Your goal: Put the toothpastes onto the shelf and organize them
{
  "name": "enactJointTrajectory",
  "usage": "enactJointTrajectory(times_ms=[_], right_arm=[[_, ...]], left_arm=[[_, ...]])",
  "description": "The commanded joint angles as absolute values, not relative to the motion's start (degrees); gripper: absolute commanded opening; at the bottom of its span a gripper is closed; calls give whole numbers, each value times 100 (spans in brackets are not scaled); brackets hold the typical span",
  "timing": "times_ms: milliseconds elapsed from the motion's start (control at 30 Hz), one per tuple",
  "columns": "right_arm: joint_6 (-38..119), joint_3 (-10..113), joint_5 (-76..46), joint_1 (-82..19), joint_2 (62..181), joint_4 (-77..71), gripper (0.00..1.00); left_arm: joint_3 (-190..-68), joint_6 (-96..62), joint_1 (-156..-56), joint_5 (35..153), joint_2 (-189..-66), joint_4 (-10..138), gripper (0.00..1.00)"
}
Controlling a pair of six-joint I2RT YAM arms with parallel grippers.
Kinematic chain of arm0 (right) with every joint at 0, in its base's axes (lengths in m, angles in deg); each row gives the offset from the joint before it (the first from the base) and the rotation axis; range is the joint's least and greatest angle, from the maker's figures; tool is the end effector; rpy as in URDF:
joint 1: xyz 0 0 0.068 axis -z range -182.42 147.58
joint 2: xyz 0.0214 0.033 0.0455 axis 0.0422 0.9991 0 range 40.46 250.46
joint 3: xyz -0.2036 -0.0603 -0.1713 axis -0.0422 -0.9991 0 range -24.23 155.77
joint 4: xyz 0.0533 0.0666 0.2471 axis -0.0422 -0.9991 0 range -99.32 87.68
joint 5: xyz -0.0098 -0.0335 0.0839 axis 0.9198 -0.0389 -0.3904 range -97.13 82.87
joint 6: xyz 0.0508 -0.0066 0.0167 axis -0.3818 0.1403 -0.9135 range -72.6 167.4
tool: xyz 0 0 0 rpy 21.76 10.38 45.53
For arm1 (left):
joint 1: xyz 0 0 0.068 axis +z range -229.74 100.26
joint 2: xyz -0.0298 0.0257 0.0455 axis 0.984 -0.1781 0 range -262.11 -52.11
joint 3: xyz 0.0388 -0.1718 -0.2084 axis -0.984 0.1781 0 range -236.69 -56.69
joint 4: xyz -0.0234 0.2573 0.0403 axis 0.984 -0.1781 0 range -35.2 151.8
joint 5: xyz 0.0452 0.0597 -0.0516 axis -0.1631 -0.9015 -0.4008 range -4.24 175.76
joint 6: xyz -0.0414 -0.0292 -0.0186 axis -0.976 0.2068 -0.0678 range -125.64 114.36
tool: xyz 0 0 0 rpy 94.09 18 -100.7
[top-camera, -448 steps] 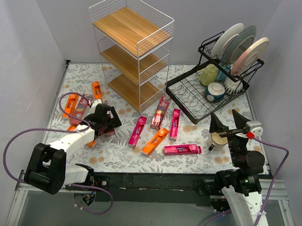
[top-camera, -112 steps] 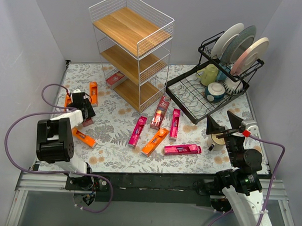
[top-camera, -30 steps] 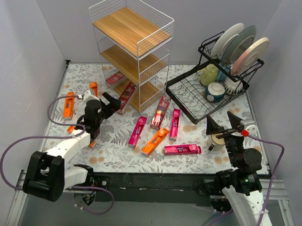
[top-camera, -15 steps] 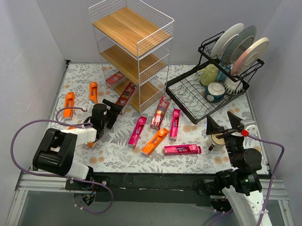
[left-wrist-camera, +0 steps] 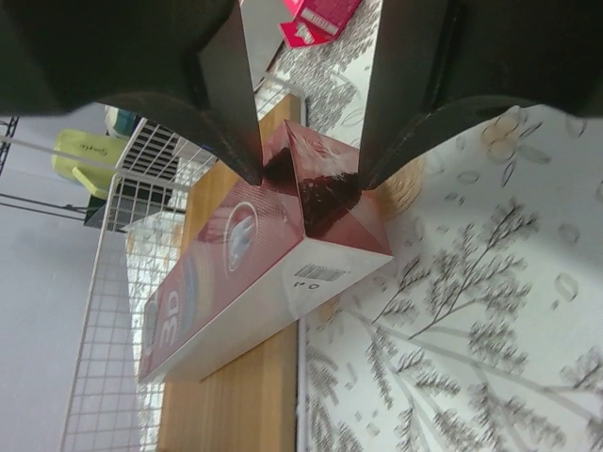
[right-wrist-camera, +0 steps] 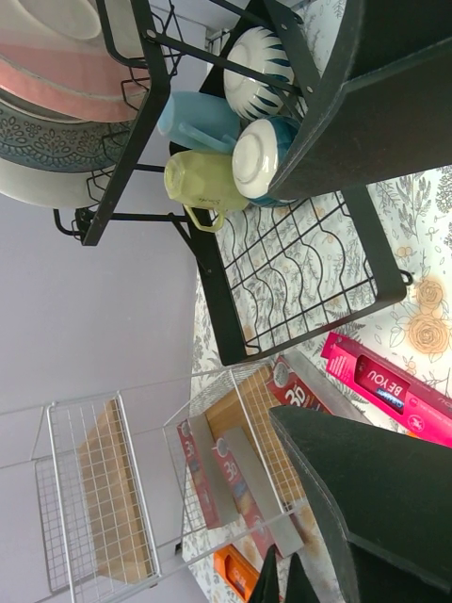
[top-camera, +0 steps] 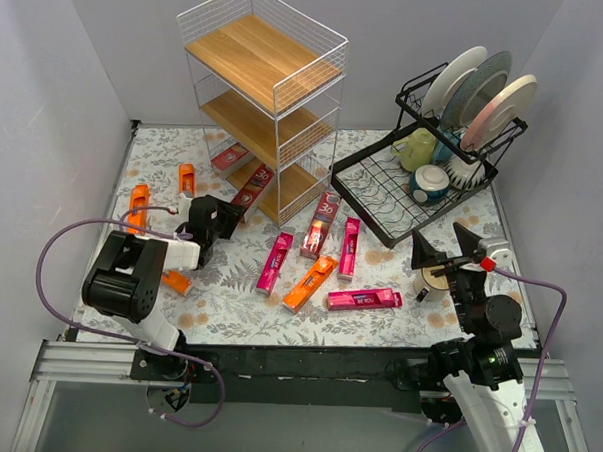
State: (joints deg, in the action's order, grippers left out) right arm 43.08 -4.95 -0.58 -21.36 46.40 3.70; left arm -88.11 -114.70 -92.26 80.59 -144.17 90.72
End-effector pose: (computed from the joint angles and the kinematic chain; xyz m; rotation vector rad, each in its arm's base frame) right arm 0.0818 0.0237 0.2920 -0.0583 1.2385 0.2825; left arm 0.2888 -0.0606 0.1357 -1.7924 1.5195 -1.0917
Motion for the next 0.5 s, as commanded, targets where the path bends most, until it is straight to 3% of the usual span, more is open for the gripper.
enactJointTrajectory(times_ms=[0, 467], right_arm=[[4336, -261, 34, -2176, 4697, 480, 99], [4380, -235, 87, -2176, 4706, 445, 99]], left_arm=[[-9158, -11357, -9135, 7952, -14571, 9238, 39], [-9878, -11094, -8985, 8189, -15204, 9283, 36]])
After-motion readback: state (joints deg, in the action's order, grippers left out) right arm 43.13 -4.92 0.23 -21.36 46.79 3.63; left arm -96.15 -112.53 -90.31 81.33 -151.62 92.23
